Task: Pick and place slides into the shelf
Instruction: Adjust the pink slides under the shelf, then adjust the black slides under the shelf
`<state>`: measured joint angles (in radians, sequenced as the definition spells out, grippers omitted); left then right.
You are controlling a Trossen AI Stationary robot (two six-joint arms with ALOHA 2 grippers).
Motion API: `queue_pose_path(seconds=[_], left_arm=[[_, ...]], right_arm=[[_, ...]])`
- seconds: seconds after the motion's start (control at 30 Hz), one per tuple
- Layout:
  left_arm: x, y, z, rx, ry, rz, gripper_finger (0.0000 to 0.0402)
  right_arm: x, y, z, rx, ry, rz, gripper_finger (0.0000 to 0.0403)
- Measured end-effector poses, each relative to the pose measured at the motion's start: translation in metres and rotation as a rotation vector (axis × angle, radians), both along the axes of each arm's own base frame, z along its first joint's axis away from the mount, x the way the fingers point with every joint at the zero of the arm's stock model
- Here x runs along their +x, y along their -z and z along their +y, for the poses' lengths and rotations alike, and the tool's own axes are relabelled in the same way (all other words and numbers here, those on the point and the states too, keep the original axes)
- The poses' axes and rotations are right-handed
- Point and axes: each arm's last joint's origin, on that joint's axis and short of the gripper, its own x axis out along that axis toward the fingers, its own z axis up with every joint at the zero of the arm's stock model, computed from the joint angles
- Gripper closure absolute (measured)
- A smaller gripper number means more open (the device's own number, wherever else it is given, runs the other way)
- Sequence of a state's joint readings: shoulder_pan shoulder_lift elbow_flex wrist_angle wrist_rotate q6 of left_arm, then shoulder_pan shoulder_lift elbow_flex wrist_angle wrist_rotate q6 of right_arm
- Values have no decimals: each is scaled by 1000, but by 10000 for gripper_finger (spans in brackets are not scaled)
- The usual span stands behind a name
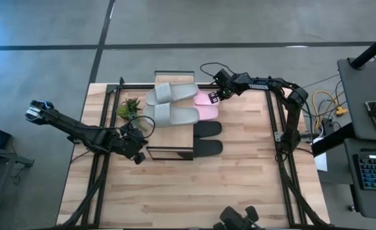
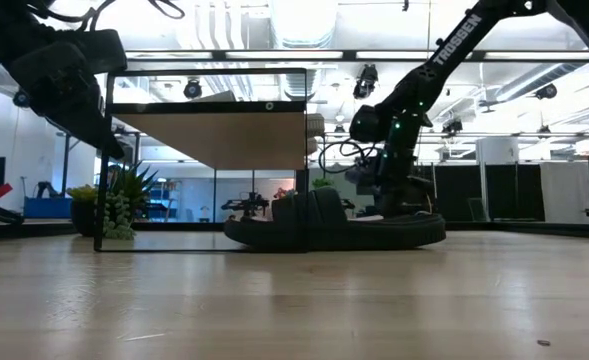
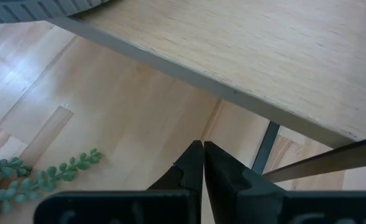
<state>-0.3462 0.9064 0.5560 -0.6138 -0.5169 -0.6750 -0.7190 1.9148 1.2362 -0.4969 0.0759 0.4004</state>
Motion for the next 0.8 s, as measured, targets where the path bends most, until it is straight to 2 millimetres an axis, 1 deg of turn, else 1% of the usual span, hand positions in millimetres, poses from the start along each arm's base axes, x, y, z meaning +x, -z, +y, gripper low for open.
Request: queue_pose_path(seconds=[0.1, 0.17, 0.27, 0.33, 0.47, 0.67, 0.8], left_arm=[[0, 0, 0, 0, 0, 0, 402], [0, 0, 0, 0, 0, -2, 402], [0, 0, 0, 0, 0, -1, 402], [0, 0, 0, 0, 0, -1, 402], [-1, 0, 0, -1, 3, 7, 402], [-2, 1, 0, -19, 18, 26, 402], [-3, 1, 0, -22, 21, 31, 402]], right_arm=[[-5, 2, 4, 36, 4, 53, 394], [-10, 2, 7, 63, 9, 118, 394], [-18, 4, 15, 134, -16, 203, 394], [-19, 5, 23, 195, -58, 220, 394], [-9, 6, 43, 285, -152, 197, 394], [13, 6, 80, 298, -257, 217, 394], [24, 6, 101, 306, -283, 217, 394]])
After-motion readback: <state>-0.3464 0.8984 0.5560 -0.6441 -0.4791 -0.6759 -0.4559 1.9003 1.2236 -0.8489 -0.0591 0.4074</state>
